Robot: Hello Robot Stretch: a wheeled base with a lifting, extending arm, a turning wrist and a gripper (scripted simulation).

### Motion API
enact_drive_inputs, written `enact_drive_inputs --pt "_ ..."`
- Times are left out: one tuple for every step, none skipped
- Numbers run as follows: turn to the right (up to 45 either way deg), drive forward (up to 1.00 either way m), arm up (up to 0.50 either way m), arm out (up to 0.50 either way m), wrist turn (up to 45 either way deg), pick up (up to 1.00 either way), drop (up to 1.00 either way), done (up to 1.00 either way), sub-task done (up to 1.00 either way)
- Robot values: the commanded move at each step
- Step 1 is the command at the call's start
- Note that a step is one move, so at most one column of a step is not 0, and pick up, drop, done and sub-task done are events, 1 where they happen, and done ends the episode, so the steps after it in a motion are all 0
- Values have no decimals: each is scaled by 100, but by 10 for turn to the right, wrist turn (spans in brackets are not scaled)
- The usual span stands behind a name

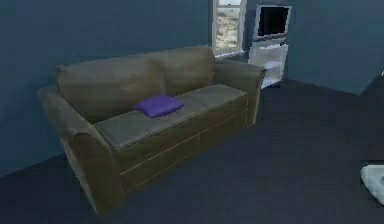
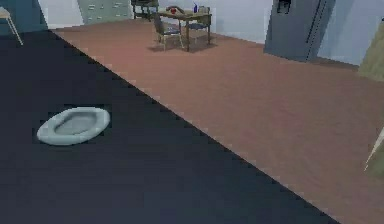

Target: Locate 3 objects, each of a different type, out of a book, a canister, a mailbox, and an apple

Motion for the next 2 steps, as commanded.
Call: enact_drive_inputs --pt "-450 0 0 0 0 0 0 0 0" --pt "-450 0 0 0 0 0 0 0 0"
